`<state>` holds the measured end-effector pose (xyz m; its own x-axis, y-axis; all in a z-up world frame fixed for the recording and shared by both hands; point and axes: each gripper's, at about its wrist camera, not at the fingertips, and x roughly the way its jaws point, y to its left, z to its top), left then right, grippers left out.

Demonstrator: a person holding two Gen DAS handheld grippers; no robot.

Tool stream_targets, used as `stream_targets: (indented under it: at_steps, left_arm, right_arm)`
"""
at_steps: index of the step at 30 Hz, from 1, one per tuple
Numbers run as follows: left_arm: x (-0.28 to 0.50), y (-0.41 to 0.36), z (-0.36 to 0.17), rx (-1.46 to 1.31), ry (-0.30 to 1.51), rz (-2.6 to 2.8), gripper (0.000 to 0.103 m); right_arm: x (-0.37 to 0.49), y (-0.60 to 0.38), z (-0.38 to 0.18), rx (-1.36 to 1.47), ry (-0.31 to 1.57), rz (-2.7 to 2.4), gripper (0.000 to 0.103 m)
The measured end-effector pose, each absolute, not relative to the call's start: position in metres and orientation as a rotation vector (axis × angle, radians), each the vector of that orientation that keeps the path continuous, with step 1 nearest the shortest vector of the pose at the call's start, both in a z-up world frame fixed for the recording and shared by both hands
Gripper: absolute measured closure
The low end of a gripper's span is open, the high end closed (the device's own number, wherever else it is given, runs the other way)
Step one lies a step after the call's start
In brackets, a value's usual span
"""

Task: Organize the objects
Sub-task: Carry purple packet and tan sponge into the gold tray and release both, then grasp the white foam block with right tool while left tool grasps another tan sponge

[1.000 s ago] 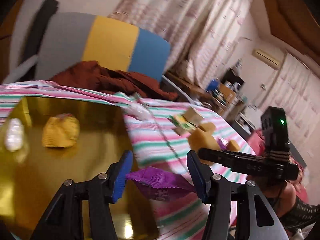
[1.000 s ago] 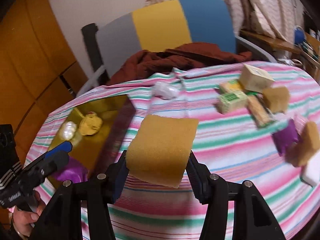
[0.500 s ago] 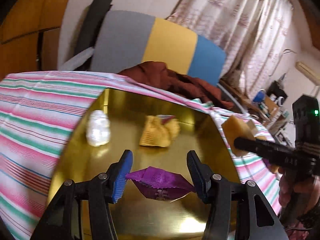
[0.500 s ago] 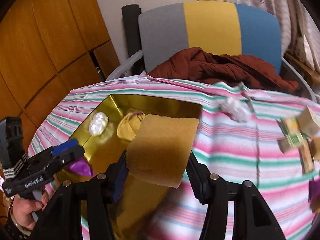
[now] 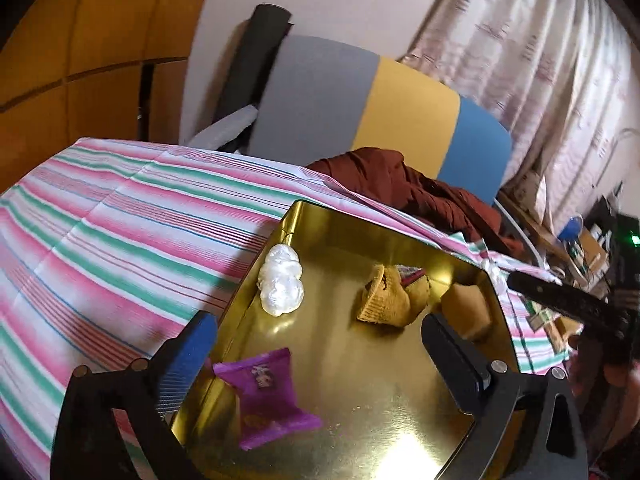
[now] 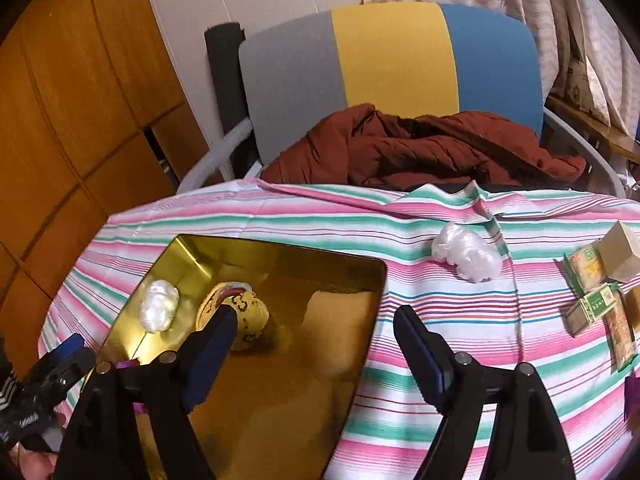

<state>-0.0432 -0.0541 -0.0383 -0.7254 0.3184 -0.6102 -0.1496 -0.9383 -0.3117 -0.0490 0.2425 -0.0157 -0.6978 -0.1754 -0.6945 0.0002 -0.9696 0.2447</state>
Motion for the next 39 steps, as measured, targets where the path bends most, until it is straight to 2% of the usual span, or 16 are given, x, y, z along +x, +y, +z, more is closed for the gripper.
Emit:
stream_targets:
  at_steps: [6,13,23,33,39]
  left_arm:
    - [-0.032,-0.041,-0.036,-1.049,-0.39,2.671,0.0]
    - [-0.014,-0.011,-0.032,-1.025,-0.284,2.635,0.0]
    - [0.005,0.029,-0.024,-1.022,-0.233,2.512,0.0]
    - [0.027,0.091,-0.021,-1.002,-0.06,2.386,0.0]
    - [0.036,0.113,-0.021,-1.005,-0.011,2.322,0.0]
  right_arm:
    - [-0.029,0.249,-0.014,1.166,-0.401,-2.784,0.021]
    - [-0.009,0.249,-0.015,1.175,-0.394,-2.778,0.021]
    - [0.026,0.275,-0.017,1.192,-0.403,-2.814,0.021]
    - [0.08,0.358,-0.029,1.258,-0.521,-2.986,0.021]
    - [0.127,0.438,-0.017,1.263,-0.488,-3.27,0.021]
